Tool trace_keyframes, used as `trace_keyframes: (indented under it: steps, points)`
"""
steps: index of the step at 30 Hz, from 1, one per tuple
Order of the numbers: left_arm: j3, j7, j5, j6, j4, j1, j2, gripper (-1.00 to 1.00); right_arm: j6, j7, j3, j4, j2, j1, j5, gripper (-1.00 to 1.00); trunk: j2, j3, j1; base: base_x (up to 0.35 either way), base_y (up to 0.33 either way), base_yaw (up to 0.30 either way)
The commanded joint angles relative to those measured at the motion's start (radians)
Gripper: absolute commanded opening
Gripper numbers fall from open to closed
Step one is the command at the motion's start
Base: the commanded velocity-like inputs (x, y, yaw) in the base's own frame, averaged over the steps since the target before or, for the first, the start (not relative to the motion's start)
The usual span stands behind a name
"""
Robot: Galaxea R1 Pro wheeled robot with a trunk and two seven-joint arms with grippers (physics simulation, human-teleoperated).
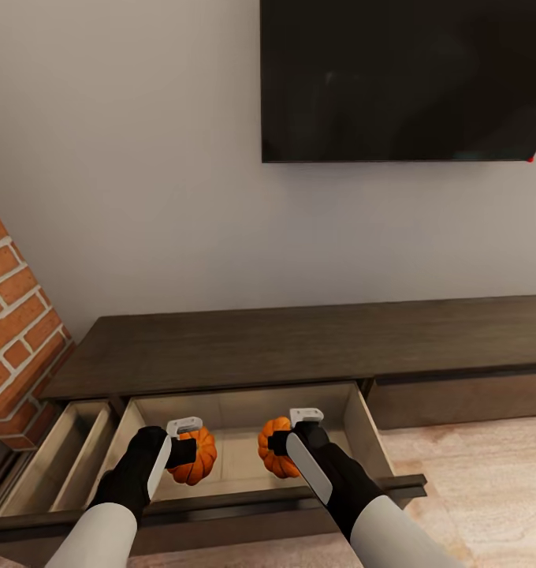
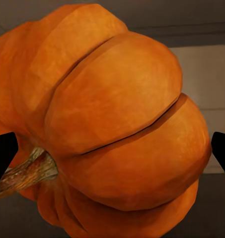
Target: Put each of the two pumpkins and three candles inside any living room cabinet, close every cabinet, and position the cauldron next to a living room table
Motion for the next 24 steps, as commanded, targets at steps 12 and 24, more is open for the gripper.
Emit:
trace_keyframes:
  steps: [12,24]
  points:
    - [0.0,0.003,-0.001,0.001,0.0,0.0,0.0,-1.0,-0.005,0.0,0.0,0.001,0.0,0.0,0.0,-1.0,-0.063,-0.028,0.035,0.0,0.0,0.0]
    - [0.0,0.01,0.0,0.003,0.0,0.0,0.0,-1.0,-0.006,0.0,0.0,0.001,0.0,0.0,0.0,-1.0,-0.063,-0.028,0.035,0.054,0.0,0.0]
